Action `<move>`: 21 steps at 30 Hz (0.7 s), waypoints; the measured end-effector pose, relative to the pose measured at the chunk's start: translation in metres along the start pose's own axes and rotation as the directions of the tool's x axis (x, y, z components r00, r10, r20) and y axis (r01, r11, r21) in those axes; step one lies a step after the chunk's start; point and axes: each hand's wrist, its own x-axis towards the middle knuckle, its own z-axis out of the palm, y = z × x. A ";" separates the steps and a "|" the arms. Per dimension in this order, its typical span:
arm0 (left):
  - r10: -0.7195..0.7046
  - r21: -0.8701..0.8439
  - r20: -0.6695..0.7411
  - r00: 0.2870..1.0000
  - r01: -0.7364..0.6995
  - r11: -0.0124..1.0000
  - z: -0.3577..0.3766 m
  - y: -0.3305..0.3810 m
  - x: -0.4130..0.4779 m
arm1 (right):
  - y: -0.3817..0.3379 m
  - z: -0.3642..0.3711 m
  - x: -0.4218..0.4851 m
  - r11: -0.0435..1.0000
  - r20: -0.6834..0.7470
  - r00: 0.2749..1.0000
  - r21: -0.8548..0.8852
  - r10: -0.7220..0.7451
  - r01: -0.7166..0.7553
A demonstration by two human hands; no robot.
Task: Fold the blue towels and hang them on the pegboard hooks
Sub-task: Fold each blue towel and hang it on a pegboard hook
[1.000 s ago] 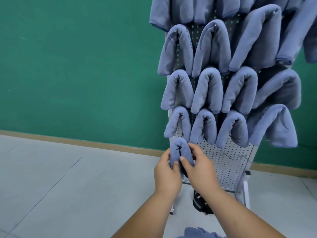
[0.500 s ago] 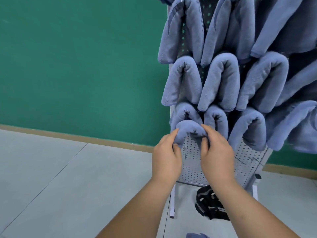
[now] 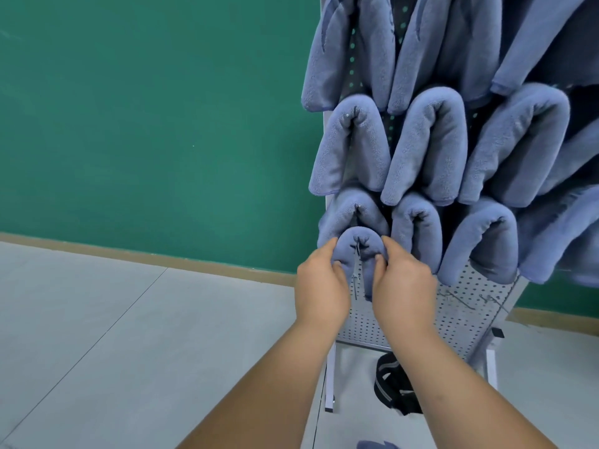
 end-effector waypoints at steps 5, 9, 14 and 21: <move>-0.050 0.059 0.099 0.994 0.045 0.997 0.014 -0.023 0.005 | 0.006 0.026 -0.003 0.992 0.240 0.970 -0.129 0.043 -0.012; 0.007 0.004 0.006 1.000 -0.007 1.000 0.015 -0.027 0.010 | 0.002 0.026 -0.001 0.987 0.078 0.997 0.156 0.013 -0.026; -0.004 0.030 0.053 0.999 0.002 1.000 0.030 -0.040 0.008 | 0.016 0.045 -0.006 1.000 0.159 0.987 0.009 0.014 -0.015; -0.030 0.195 0.150 0.988 0.000 0.981 0.028 -0.065 -0.009 | 0.040 0.048 -0.040 1.000 0.360 0.933 -0.002 -0.002 0.003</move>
